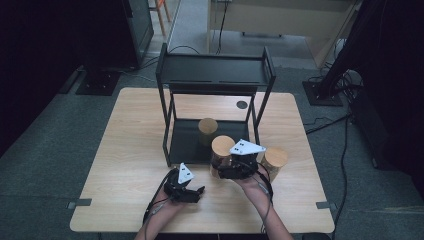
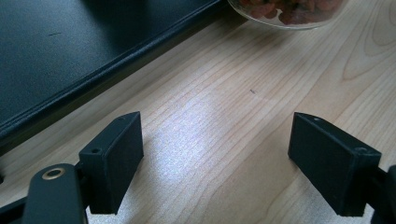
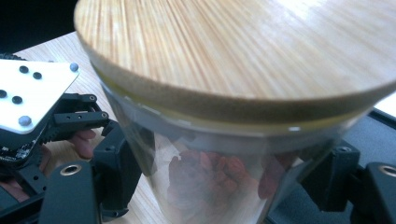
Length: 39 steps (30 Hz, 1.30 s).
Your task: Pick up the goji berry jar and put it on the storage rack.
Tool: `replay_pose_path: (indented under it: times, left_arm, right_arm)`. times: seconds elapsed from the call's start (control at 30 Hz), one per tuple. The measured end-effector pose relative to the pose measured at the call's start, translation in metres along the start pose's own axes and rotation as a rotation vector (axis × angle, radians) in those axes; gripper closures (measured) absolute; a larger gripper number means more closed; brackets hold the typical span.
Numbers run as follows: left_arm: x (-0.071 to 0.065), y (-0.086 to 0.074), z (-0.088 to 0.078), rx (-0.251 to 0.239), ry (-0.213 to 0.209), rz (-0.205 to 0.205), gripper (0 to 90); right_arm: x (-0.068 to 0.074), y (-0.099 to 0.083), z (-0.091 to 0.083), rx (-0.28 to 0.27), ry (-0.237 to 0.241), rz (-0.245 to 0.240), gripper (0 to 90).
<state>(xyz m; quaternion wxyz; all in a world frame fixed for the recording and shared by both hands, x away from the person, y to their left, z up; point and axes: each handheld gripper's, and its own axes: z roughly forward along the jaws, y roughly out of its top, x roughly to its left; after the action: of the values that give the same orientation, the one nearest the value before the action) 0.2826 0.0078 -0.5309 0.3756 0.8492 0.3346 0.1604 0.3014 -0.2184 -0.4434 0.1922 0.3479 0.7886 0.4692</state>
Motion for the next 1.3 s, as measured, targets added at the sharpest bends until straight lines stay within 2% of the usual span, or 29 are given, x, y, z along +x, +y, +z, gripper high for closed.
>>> replay_pose_path:
  times: [0.9,1.3]
  left_arm:
    - [-0.001,0.0,0.001,-0.001,-0.001,-0.001,18.3]
    - [-0.001,0.0,0.001,-0.002,-0.003,0.0,18.3]
  right_arm:
    - [0.001,0.014,0.015,0.02,0.015,-0.02,25.2]
    - [-0.005,0.016,0.02,0.027,0.014,-0.006,25.1]
